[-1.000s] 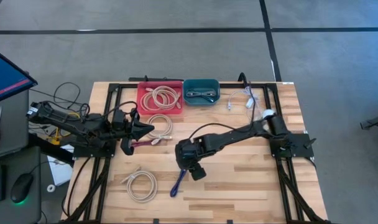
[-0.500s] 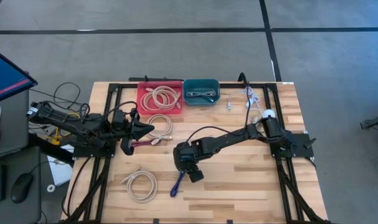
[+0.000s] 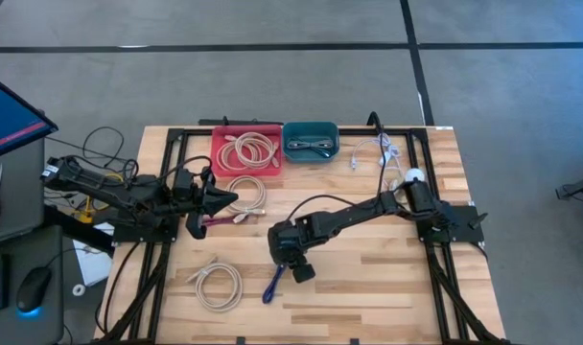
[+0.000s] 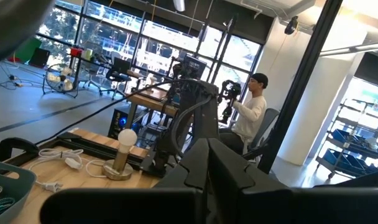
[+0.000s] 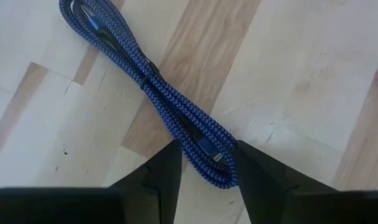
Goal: Pick & Place USB Port
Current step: Put the black blue charger cable into the blue bin
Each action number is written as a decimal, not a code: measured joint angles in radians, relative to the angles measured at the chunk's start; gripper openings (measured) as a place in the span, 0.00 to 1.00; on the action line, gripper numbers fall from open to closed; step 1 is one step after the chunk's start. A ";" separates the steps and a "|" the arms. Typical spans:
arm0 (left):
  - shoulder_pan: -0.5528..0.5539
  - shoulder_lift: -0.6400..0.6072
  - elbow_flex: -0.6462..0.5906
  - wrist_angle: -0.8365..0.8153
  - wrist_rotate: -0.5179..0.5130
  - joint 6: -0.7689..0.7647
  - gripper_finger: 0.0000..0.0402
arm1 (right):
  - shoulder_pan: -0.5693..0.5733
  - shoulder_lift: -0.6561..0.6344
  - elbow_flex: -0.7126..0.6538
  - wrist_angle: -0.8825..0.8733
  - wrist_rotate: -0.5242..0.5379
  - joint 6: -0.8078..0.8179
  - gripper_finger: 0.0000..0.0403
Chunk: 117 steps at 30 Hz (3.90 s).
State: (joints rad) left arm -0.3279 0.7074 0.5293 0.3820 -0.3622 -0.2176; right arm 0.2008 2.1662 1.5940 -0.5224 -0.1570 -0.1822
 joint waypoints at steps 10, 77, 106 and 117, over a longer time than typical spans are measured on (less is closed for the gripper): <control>0.000 0.000 0.000 -0.001 0.000 -0.008 0.03 | -0.002 0.058 0.005 -0.001 -0.016 0.031 0.35; 0.000 0.000 0.001 0.000 0.000 -0.004 0.03 | -0.199 -0.528 0.007 -0.383 0.392 0.075 0.00; 0.000 0.000 0.001 0.001 0.000 -0.003 0.03 | -0.581 -0.507 -0.163 -0.202 0.405 0.067 0.00; 0.000 0.000 0.001 0.000 0.000 0.000 0.03 | -0.651 -0.333 -0.162 -0.149 0.392 0.050 0.00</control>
State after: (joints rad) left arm -0.3279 0.7071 0.5301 0.3824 -0.3626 -0.2176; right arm -0.4501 1.8329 1.4319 -0.6713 0.2349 -0.1322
